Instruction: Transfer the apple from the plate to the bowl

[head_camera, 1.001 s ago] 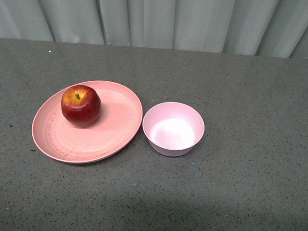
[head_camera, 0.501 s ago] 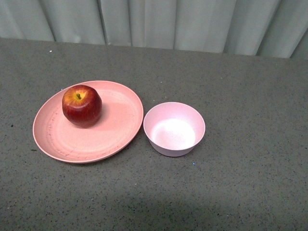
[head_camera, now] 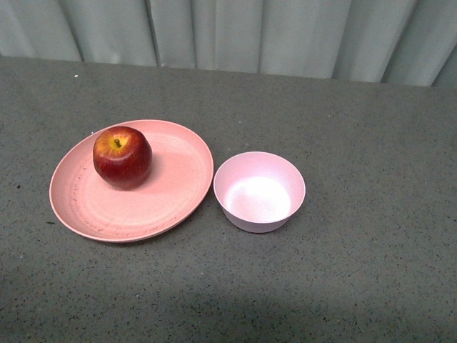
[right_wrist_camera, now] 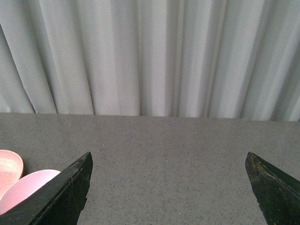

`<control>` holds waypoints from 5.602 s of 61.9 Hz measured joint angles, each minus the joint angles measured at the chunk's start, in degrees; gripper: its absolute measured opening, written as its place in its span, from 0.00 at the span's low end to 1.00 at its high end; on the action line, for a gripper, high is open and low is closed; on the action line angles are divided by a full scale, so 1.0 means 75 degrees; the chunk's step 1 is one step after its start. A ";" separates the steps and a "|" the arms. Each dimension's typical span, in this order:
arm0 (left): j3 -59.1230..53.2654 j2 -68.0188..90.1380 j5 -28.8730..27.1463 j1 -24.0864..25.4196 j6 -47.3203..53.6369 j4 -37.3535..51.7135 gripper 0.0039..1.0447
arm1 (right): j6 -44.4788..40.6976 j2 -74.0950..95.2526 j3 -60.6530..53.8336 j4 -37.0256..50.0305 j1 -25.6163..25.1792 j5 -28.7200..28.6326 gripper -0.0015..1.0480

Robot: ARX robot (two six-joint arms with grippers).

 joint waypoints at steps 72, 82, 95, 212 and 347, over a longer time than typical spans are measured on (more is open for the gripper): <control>0.6260 1.2237 -0.0871 -0.1378 -0.0545 0.1859 0.94 | 0.0000 -0.0003 0.0000 0.0000 0.0000 0.0000 0.91; 0.6379 1.2240 -0.0685 -0.1367 -0.0804 0.1343 0.94 | 0.0000 -0.0003 0.0000 -0.0003 0.0000 0.0000 0.91; 0.6400 1.2351 -0.0659 -0.1381 -0.0825 0.1139 0.94 | 0.0000 0.0000 0.0000 0.0000 0.0000 0.0000 0.91; 0.7399 1.2986 -0.0417 -0.4284 -0.1536 0.0562 0.64 | 0.0000 -0.0003 0.0000 0.0000 0.0000 0.0000 0.91; -0.0286 0.1335 -0.0385 0.0093 -0.0388 0.2876 0.03 | -0.0003 -0.0003 0.0000 -0.0009 0.0000 0.0000 0.91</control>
